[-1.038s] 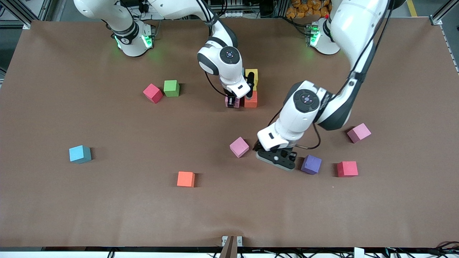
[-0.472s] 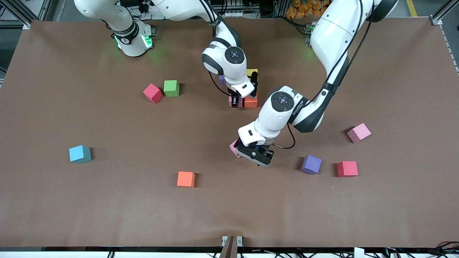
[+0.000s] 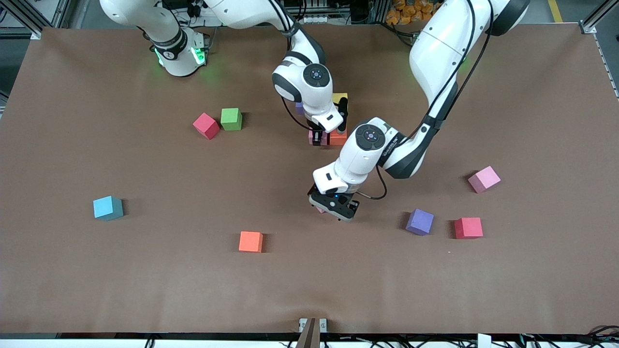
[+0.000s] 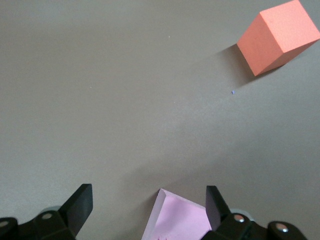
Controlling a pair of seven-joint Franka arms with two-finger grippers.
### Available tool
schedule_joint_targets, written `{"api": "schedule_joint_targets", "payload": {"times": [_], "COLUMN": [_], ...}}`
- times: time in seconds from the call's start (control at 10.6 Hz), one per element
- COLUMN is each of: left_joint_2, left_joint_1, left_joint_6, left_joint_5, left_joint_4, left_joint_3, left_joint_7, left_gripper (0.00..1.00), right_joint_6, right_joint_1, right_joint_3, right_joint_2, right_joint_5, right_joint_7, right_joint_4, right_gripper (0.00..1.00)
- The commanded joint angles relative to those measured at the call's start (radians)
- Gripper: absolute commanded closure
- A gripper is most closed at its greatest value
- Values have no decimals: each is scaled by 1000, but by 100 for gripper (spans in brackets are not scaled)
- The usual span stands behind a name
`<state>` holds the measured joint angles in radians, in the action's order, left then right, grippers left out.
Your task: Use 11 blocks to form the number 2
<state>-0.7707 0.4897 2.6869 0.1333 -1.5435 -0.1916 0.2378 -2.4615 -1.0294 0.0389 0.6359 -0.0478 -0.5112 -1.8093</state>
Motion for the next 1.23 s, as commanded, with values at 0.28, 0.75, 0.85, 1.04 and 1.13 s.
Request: {"api": "schedule_joint_targets", "payload": {"times": [0.28,0.75,0.85,1.04,1.13], "left_joint_2": [27,87,87,82,77], "left_joint_1": [10,21,23,30,44], "left_joint_6": [8,-18,-18,-24,-24], "left_joint_5": [20,22,25,28,26], "left_joint_4": [-65,-131,-135,-138,-141], "left_joint_3": [6,3,-2,-5,-3], "left_joint_7": [15,8,8,8,9], "left_gripper": [0,0,0,0,0], "right_joint_6": [-13,-36,-36,-37,-36], "right_joint_1": [0,-6,-6,-9,-9], "right_joint_3": [7,7,7,7,7], "right_joint_2": [18,25,27,30,30], "right_joint_5": [0,8,11,11,9], "right_joint_7": [-3,-10,-13,-13,-13], "right_joint_4": [24,24,24,24,24], "right_gripper": [48,48,48,47,47]}}
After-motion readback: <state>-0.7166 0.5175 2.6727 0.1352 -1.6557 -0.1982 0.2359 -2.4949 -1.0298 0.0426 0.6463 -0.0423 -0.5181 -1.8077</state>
